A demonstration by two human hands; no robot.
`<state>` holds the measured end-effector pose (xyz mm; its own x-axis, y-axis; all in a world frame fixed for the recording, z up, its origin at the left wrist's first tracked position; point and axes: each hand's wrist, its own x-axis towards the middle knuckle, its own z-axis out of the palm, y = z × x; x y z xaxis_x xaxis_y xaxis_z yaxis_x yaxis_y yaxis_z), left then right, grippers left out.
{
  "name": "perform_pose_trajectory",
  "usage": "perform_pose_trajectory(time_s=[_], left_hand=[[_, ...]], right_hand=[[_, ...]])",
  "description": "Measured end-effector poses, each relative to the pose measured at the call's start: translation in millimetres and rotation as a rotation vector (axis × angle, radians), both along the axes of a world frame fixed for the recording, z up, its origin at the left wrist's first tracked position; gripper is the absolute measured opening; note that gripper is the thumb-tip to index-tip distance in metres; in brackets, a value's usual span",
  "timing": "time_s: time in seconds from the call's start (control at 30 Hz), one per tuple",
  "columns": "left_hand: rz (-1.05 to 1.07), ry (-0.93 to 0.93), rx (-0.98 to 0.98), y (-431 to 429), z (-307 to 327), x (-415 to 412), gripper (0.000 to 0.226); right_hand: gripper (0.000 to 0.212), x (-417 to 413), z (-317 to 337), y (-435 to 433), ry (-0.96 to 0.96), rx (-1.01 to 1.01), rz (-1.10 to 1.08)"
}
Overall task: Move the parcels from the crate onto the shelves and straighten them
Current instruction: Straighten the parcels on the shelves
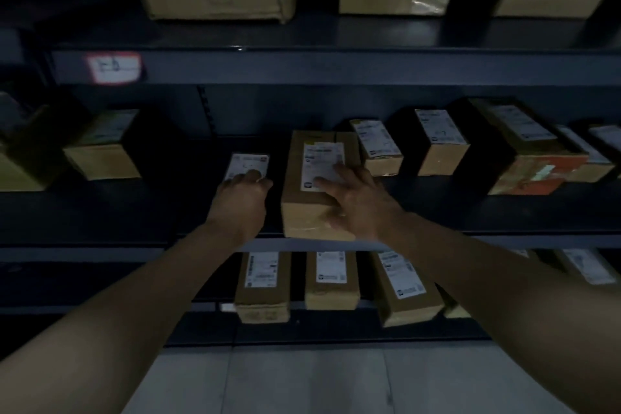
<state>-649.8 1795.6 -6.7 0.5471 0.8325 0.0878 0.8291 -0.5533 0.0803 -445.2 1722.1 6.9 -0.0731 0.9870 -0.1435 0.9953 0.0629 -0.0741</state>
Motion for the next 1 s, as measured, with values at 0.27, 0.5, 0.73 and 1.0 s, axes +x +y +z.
perform_pose_trajectory(time_s=[0.27, 0.5, 0.73, 1.0], left_hand=[[0.025, -0.127, -0.056, 37, -46, -19, 0.035], [0.037, -0.217, -0.026, 95, -59, -16, 0.039], [0.118, -0.253, -0.050, 135, -59, -5, 0.036], [0.137, -0.249, -0.022, 134, -48, -1, 0.037]], right_hand=[[0.072, -3, -17, 40, 0.001, 0.058, -0.020], [0.070, 3, -21, 93, 0.016, 0.082, -0.017], [0.066, 5, -28, 116, -0.002, 0.190, 0.031], [0.064, 9, -37, 117, -0.020, 0.253, 0.062]])
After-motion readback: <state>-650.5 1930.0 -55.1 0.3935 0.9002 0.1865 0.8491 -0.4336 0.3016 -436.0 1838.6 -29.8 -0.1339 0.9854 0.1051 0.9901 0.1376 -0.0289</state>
